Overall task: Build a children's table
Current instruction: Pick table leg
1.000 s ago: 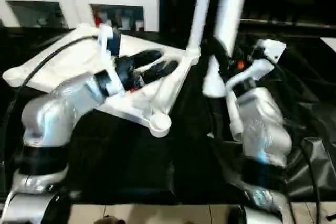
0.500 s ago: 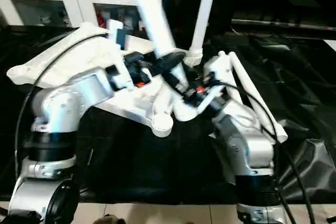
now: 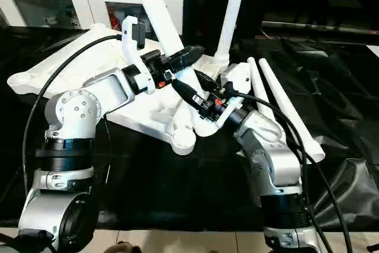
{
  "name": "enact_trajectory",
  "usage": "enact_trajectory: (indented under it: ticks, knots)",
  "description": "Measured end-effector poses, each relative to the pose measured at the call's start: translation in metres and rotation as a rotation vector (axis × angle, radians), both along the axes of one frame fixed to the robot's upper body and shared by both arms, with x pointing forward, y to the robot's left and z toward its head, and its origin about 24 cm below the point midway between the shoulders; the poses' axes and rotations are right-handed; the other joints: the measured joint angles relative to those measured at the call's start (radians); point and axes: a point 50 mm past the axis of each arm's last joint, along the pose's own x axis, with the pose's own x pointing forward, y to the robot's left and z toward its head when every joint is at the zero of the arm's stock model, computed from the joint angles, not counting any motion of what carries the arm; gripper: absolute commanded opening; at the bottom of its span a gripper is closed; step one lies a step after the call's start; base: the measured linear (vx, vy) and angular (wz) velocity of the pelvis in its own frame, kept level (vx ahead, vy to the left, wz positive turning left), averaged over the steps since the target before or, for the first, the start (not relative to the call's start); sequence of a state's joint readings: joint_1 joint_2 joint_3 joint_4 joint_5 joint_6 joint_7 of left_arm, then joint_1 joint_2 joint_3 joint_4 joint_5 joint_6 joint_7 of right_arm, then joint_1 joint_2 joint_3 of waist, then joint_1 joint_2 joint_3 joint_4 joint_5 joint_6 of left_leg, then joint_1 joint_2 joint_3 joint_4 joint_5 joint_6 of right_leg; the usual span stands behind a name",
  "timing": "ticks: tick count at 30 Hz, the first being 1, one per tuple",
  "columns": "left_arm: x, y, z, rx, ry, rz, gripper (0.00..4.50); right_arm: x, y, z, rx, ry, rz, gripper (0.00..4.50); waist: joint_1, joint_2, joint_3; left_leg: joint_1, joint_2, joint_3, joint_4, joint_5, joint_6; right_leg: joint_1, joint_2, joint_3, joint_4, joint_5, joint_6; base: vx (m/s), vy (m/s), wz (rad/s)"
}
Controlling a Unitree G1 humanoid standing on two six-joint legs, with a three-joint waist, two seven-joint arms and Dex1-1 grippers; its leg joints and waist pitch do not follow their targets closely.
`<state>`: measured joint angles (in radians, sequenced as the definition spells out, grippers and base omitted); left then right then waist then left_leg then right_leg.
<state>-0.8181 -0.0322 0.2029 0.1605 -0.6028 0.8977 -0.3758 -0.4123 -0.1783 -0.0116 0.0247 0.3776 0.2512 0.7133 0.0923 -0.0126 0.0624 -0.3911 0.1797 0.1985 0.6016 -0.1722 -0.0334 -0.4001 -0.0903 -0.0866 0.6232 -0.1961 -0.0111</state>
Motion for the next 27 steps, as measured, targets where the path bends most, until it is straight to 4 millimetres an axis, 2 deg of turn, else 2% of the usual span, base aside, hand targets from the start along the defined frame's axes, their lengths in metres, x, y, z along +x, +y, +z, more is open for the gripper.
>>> enact_trajectory:
  ticks: [5,6,8,10,15,20,25,27]
  knots:
    - [0.001,0.000,0.001,-0.022,0.008,0.016,2.81,0.003,0.002,0.001,-0.013,-0.010,-0.013,1.85,0.000,-0.007,0.004,0.000,0.000,0.000,0.000,0.001,0.001,0.000,0.000,0.000,0.000,0.000,0.000,0.000,0.000,0.00]
    - [0.001,0.000,0.001,-0.021,0.007,0.018,2.68,0.004,0.003,0.001,-0.013,-0.009,-0.015,2.20,0.000,-0.007,0.004,0.000,0.000,0.000,0.000,0.001,0.001,0.000,0.000,0.000,0.000,0.000,0.000,0.000,0.000,0.00]
    - [0.001,0.001,0.001,-0.020,0.003,0.022,2.55,0.005,0.005,0.000,0.002,0.004,-0.011,2.55,0.000,-0.008,0.005,0.000,0.000,0.000,0.000,0.001,0.001,0.000,0.000,0.000,0.000,0.000,0.000,0.000,0.000,0.00]
    - [0.002,0.003,0.001,-0.015,-0.002,0.029,2.45,0.005,0.005,0.000,0.027,0.021,-0.005,2.63,0.000,-0.008,0.005,0.000,0.000,0.000,0.000,0.001,0.002,0.000,0.000,0.000,0.000,0.000,0.000,0.000,0.000,0.00]
    - [0.005,0.014,0.001,0.065,-0.063,0.039,1.94,0.006,0.005,0.000,0.029,0.061,0.025,3.18,-0.001,-0.008,0.005,0.000,0.000,0.000,0.000,0.001,0.001,0.000,0.000,0.000,0.000,0.000,0.000,0.000,0.000,0.00]
    - [-0.001,0.022,0.001,0.198,-0.193,-0.154,1.86,0.005,0.000,0.007,-0.017,0.188,0.215,3.27,-0.001,-0.008,0.005,0.000,0.000,0.000,0.000,0.001,0.001,0.000,0.000,0.000,0.001,0.001,0.000,0.000,0.000,0.00]
    - [-0.019,0.019,0.004,0.178,-0.283,-0.412,1.85,0.001,-0.002,0.014,-0.071,0.233,0.370,3.27,0.001,-0.008,0.005,0.000,0.000,0.000,0.000,0.001,0.001,0.000,0.000,0.000,0.002,0.001,0.000,0.000,0.000,0.00]
    - [-0.024,0.018,0.008,0.158,-0.312,-0.463,1.85,-0.003,-0.001,0.013,-0.091,0.250,0.431,3.27,0.001,-0.008,0.005,0.001,0.000,0.000,0.000,0.001,0.000,0.000,0.000,0.000,0.002,0.001,-0.001,0.000,0.000,0.00]
